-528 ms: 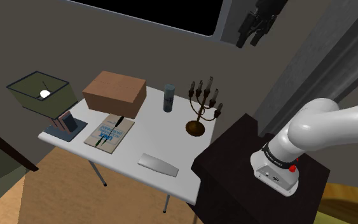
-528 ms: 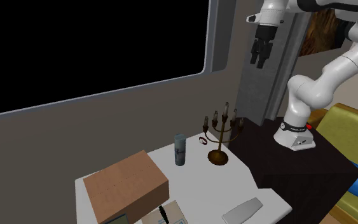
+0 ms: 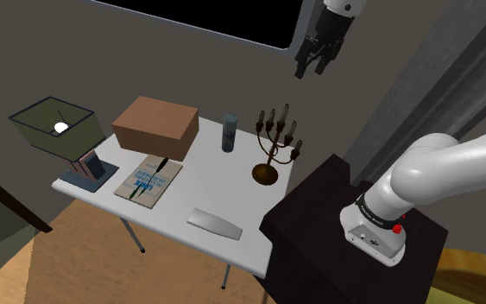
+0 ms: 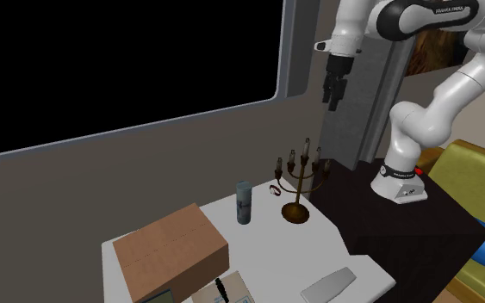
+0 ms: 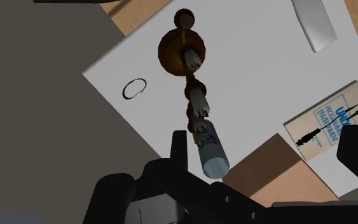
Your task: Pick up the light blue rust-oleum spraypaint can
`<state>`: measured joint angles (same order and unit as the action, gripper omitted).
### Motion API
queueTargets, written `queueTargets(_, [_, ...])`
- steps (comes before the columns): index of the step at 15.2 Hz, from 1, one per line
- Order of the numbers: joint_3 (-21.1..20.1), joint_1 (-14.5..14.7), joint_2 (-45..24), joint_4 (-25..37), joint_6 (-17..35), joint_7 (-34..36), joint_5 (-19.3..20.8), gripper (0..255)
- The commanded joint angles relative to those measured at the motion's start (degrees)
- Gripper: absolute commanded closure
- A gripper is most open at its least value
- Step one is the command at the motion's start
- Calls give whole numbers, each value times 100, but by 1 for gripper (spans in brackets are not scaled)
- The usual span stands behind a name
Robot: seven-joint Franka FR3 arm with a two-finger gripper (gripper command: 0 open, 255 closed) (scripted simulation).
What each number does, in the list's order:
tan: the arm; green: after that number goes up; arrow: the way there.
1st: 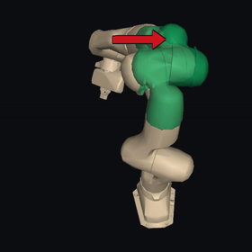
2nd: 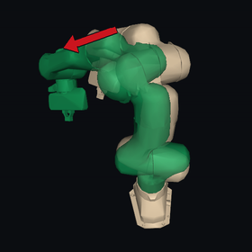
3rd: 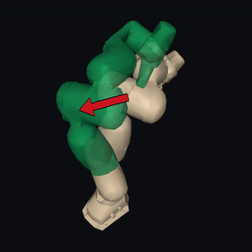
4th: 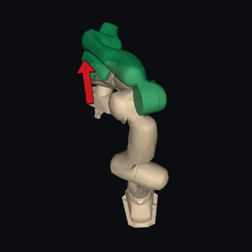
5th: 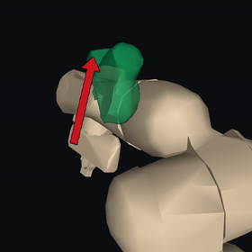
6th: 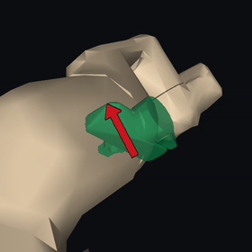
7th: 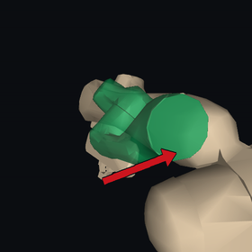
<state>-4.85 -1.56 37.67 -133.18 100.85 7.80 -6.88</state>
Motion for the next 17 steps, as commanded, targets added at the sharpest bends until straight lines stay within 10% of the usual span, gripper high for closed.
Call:
queueTargets(1, [-58, -19, -346, -44, 370, 28, 11, 0])
queueTargets(17, [-431, -143, -3558, 697, 2583, 545, 475, 0])
